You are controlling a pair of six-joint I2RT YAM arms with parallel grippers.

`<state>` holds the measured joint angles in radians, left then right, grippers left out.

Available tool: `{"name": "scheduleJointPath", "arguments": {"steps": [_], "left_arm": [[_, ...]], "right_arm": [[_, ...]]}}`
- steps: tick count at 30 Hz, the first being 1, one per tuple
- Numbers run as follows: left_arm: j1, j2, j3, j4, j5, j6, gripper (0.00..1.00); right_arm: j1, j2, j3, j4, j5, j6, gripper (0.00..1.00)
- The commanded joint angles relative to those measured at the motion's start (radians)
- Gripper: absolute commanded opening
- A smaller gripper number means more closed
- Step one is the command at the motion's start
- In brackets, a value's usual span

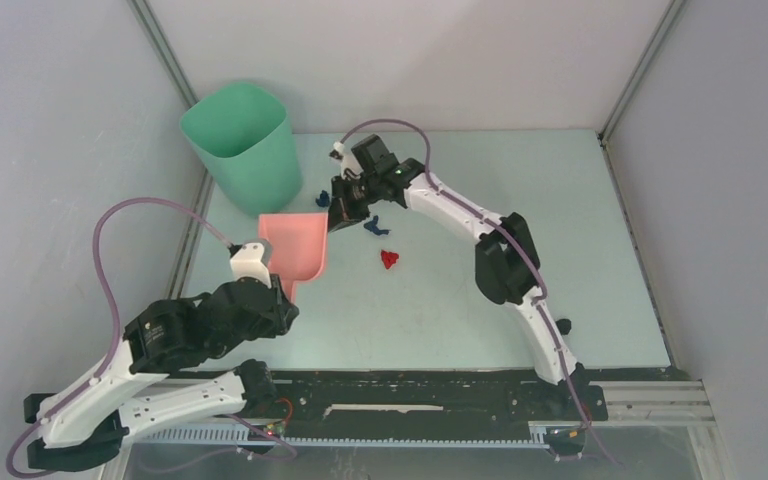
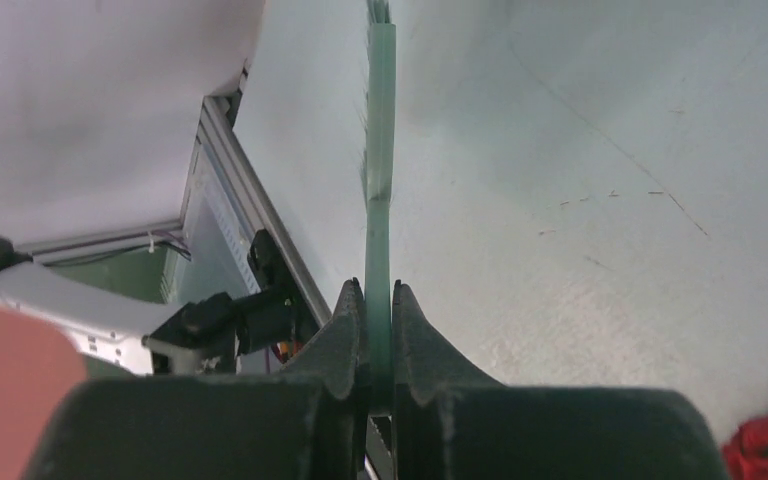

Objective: Sweep away the paper scraps from the table

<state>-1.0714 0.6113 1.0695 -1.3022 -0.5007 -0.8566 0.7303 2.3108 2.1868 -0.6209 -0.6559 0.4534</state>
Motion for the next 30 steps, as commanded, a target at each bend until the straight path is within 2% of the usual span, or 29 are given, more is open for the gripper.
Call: {"name": "scheduleJointPath", "arguments": {"steps": [1, 7, 11, 14, 17, 21, 23, 27, 30], "left_arm": [[-0.004, 0.028, 0.006, 0.032, 0.015, 0.032, 0.00], [-0.004, 0.027, -0.007, 0.041, 0.026, 0.023, 0.00], [-0.004, 0.025, -0.044, 0.063, 0.034, 0.019, 0.00], [-0.004, 0.025, -0.051, 0.075, 0.048, 0.013, 0.00], [-0.004, 0.014, -0.054, 0.085, 0.051, 0.011, 0.00], [-0.004, 0.006, -0.040, 0.098, 0.038, 0.025, 0.00], [-0.004, 0.016, -0.028, 0.104, 0.029, 0.033, 0.00], [-0.004, 0.047, -0.022, 0.113, 0.026, 0.047, 0.00], [-0.004, 0.057, -0.026, 0.115, 0.026, 0.050, 0.00]], "right_arm": [[0.010, 0.067, 0.064, 0.130, -0.006, 0.179, 0.00], [0.002, 0.141, 0.080, 0.144, 0.112, 0.276, 0.00], [0.004, 0.154, 0.092, 0.127, 0.147, 0.274, 0.00], [0.000, 0.107, -0.002, 0.109, 0.193, 0.272, 0.00], [-0.019, -0.006, -0.204, 0.116, 0.241, 0.274, 0.00], [-0.058, -0.258, -0.526, 0.149, 0.349, 0.211, 0.00], [-0.080, -0.379, -0.636, 0.158, 0.405, 0.164, 0.00], [-0.106, -0.563, -0.739, 0.210, 0.361, 0.096, 0.00], [-0.107, -0.624, -0.756, 0.272, 0.312, 0.094, 0.00]]}}
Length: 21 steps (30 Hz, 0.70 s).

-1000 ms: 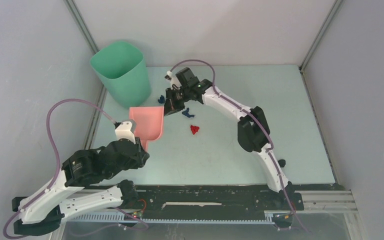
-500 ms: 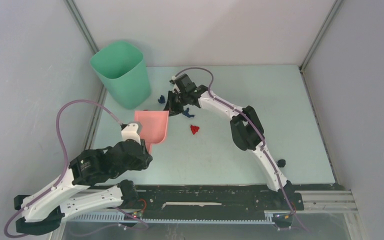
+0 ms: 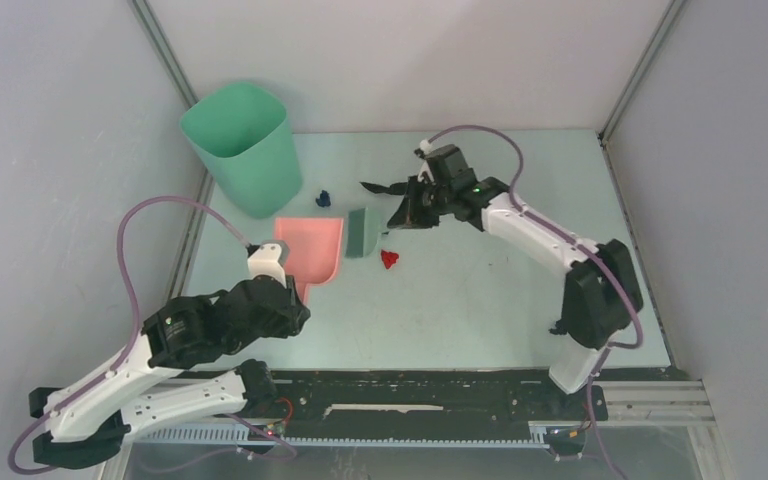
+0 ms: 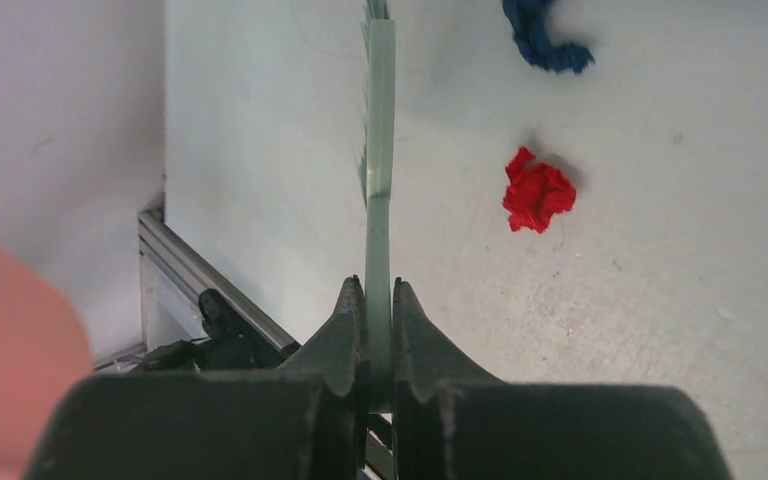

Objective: Sweep away the paper scraps from the table

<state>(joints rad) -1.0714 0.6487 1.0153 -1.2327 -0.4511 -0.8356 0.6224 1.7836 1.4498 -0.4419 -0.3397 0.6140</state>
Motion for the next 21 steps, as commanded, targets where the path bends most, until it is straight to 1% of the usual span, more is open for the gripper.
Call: {"name": "scheduleJointPath", "arguments": {"steps": [1, 4, 8, 11, 13, 15, 17, 19, 21], "left_arm": [[-0.004, 0.018, 0.026, 0.047, -0.022, 0.027, 0.00], [-0.004, 0.010, 0.024, 0.047, -0.011, 0.016, 0.00], [-0.004, -0.012, 0.009, 0.039, -0.007, -0.011, 0.00], [-0.004, -0.023, -0.001, 0.049, -0.003, -0.036, 0.00], [-0.005, -0.020, -0.003, 0.043, -0.003, -0.049, 0.00], [-0.004, -0.017, -0.003, 0.032, -0.003, -0.063, 0.00], [-0.004, -0.018, -0.003, 0.017, -0.005, -0.077, 0.00], [-0.004, -0.020, 0.001, 0.001, -0.010, -0.089, 0.00], [-0.004, -0.019, 0.003, -0.009, -0.014, -0.099, 0.00]], "right_arm": [[0.003, -0.095, -0.010, 0.111, -0.018, -0.060, 0.00], [0.012, -0.017, 0.095, 0.115, -0.085, -0.023, 0.00], [0.050, 0.175, 0.316, 0.075, -0.127, 0.008, 0.00], [0.063, 0.355, 0.494, 0.075, -0.168, 0.091, 0.00], [0.067, 0.446, 0.581, 0.116, -0.185, 0.172, 0.00], [0.070, 0.525, 0.658, 0.129, -0.164, 0.256, 0.00], [0.080, 0.593, 0.733, 0.101, -0.125, 0.296, 0.00], [0.089, 0.636, 0.772, 0.089, -0.087, 0.329, 0.00], [0.092, 0.683, 0.807, 0.097, -0.085, 0.391, 0.00]]}}
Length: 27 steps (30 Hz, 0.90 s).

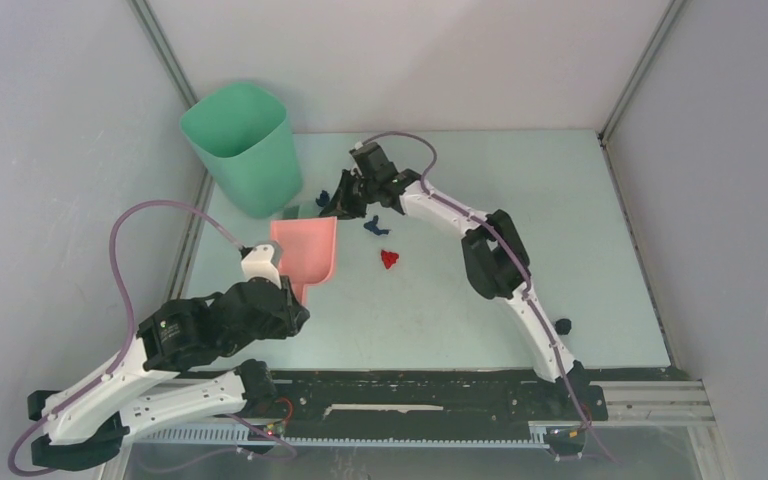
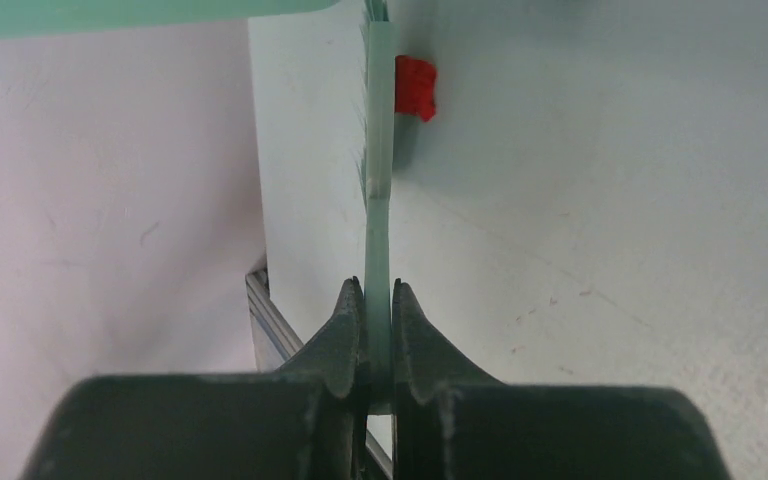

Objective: Sweep away the paper scraps from the table

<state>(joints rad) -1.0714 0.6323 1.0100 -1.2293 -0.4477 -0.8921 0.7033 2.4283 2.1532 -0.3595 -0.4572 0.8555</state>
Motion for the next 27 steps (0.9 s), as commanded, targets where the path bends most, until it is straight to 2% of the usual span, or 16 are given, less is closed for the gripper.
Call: {"name": "scheduleJointPath", "arguments": {"steps": [1, 5, 8, 12, 18, 20, 24, 27], "left_arm": [[-0.004, -0.002, 0.008, -0.016, -0.016, -0.047, 0.00], [-0.004, -0.003, -0.007, -0.013, -0.010, -0.066, 0.00], [-0.005, -0.006, -0.016, -0.002, -0.011, -0.061, 0.00], [-0.004, -0.004, -0.009, 0.010, -0.017, -0.034, 0.00], [-0.005, 0.010, -0.002, 0.011, -0.005, -0.002, 0.00], [-0.004, 0.011, -0.004, 0.012, -0.002, 0.008, 0.00], [-0.004, 0.012, -0.012, 0.015, 0.002, 0.021, 0.00], [-0.004, 0.008, -0.020, 0.024, 0.009, 0.026, 0.00]], "right_arm": [[0.013, 0.059, 0.123, 0.012, 0.038, 0.159, 0.00], [0.017, 0.095, 0.145, -0.069, 0.071, 0.162, 0.00], [-0.011, 0.032, 0.031, -0.138, 0.037, 0.191, 0.00], [-0.070, -0.247, -0.405, -0.087, 0.009, 0.212, 0.00], [-0.206, -0.674, -0.895, 0.004, -0.034, -0.046, 0.00], [-0.243, -0.742, -0.884, -0.088, -0.080, -0.191, 0.00], [-0.300, -0.784, -0.837, -0.188, -0.352, -0.335, 0.00], [-0.308, -0.769, -0.722, -0.274, -0.353, -0.467, 0.00]]}}
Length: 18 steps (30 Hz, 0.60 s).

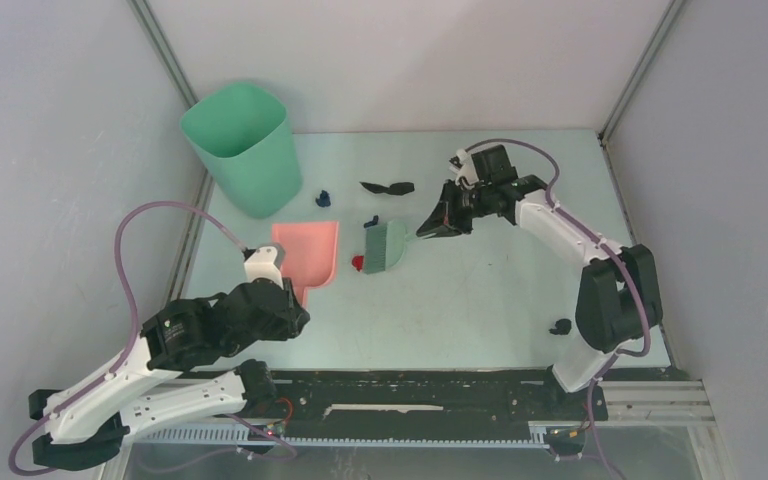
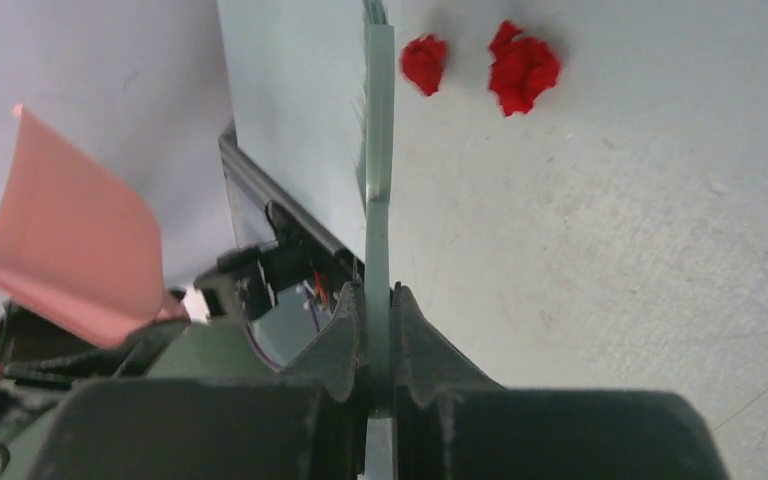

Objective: Sweep away the paper scraps from the table

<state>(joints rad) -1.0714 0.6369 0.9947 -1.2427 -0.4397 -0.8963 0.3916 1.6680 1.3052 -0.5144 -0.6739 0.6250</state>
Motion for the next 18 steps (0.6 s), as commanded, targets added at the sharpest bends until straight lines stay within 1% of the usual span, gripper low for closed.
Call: {"name": "scheduleJointPath", "arguments": {"steps": [1, 2, 4, 6, 9, 11, 13, 16, 18], "left_arm": [[-0.005, 0.001, -0.006, 0.039, 0.005, 0.030, 0.00], [-0.005, -0.001, -0.008, 0.039, 0.011, 0.030, 0.00], [-0.005, -0.008, -0.013, 0.039, 0.022, 0.026, 0.00], [-0.005, -0.026, -0.021, 0.033, 0.031, 0.013, 0.00], [-0.005, -0.063, -0.032, 0.015, 0.024, -0.017, 0.00], [-0.005, -0.077, -0.039, -0.016, 0.010, -0.039, 0.00], [-0.005, -0.076, -0.044, -0.056, -0.001, -0.057, 0.00], [-0.005, -0.057, -0.059, -0.100, 0.013, -0.068, 0.00], [-0.005, -0.041, -0.078, -0.113, 0.032, -0.069, 0.00]], "right_arm": [[0.003, 0.019, 0.190, -0.161, -0.144, -0.313, 0.00], [0.003, 0.053, 0.269, -0.202, -0.172, -0.424, 0.00], [0.010, 0.136, 0.440, -0.309, -0.136, -0.603, 0.00], [0.029, 0.214, 0.586, -0.378, -0.010, -0.740, 0.00], [0.057, 0.294, 0.722, -0.365, 0.144, -0.895, 0.00], [0.092, 0.322, 0.753, -0.314, 0.252, -1.024, 0.00], [0.144, 0.339, 0.746, -0.243, 0.370, -1.184, 0.00], [0.225, 0.349, 0.658, -0.070, 0.532, -1.465, 0.00], [0.265, 0.354, 0.586, 0.078, 0.587, -1.604, 0.00]]}}
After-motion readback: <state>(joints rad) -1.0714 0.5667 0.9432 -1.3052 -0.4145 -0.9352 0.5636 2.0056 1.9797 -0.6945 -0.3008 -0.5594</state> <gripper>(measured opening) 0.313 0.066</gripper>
